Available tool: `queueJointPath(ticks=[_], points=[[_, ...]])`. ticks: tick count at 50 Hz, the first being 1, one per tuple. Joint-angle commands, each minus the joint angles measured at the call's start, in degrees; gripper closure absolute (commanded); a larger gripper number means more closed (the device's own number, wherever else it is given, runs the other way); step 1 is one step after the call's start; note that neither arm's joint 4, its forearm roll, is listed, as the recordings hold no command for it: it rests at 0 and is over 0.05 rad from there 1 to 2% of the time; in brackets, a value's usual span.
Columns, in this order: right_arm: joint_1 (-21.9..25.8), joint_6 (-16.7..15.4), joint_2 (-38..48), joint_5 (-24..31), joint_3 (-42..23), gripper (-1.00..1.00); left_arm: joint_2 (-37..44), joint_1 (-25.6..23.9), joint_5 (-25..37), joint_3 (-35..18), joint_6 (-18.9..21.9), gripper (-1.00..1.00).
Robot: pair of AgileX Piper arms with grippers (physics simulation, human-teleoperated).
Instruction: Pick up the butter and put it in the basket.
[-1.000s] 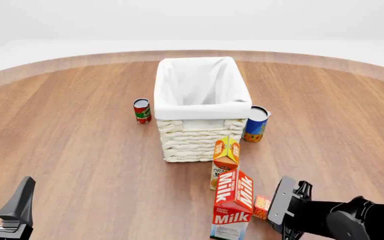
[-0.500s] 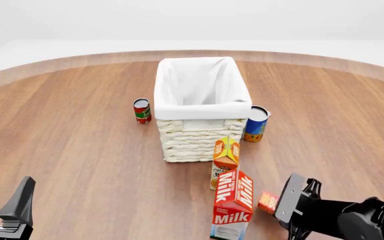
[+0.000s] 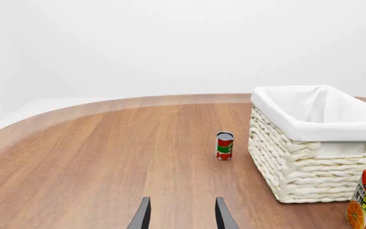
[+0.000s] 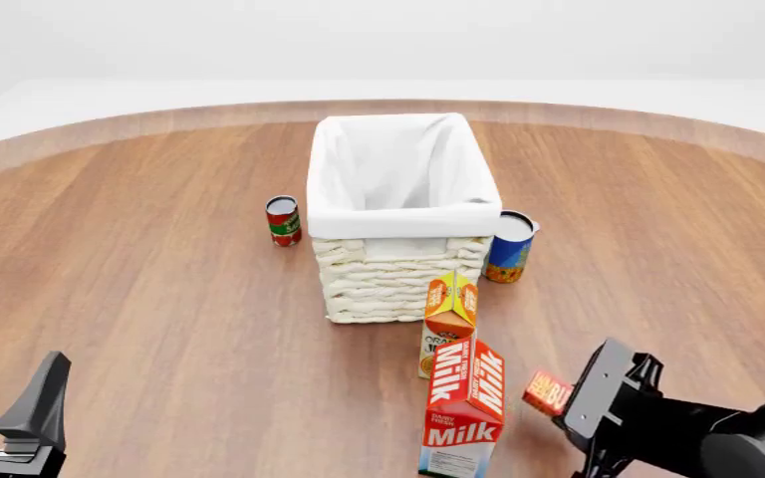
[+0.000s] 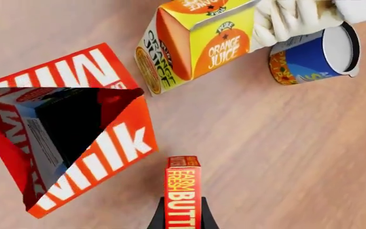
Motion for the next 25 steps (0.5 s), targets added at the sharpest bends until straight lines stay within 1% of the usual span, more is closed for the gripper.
queueJointPath(ticks=[1, 7, 12, 13, 15, 16, 17, 24, 25], points=[[0.3, 3.3, -4.1, 0.8, -0.4, 1.0, 0.0, 0.0, 0.0, 0.0, 0.0, -1.0], [0.4, 4.3, -5.1, 0.2, -0.2, 1.0, 0.0, 0.0, 0.0, 0.0, 0.0, -1.0], [1.1, 6.2, -7.8, 1.1, -0.8, 1.0, 0.0, 0.0, 0.0, 0.0, 0.0, -1.0], [0.5, 6.4, -8.2, 0.7, -1.1, 1.0, 0.0, 0.0, 0.0, 0.0, 0.0, -1.0], [0.7, 7.0, -9.2, 0.9, -0.9, 1.0, 0.0, 0.0, 0.0, 0.0, 0.0, -1.0], [0.2, 7.8, -9.6, 0.6, -1.2, 1.0, 0.0, 0.0, 0.0, 0.0, 0.0, -1.0], [0.5, 7.8, -9.9, 0.6, -0.9, 1.0, 0.0, 0.0, 0.0, 0.0, 0.0, -1.0], [1.6, 12.2, -13.2, 1.0, -1.1, 1.0, 0.0, 0.0, 0.0, 0.0, 0.0, -1.0], [1.4, 11.9, -13.3, 0.8, -1.1, 1.0, 0.0, 0.0, 0.0, 0.0, 0.0, -1.0]])
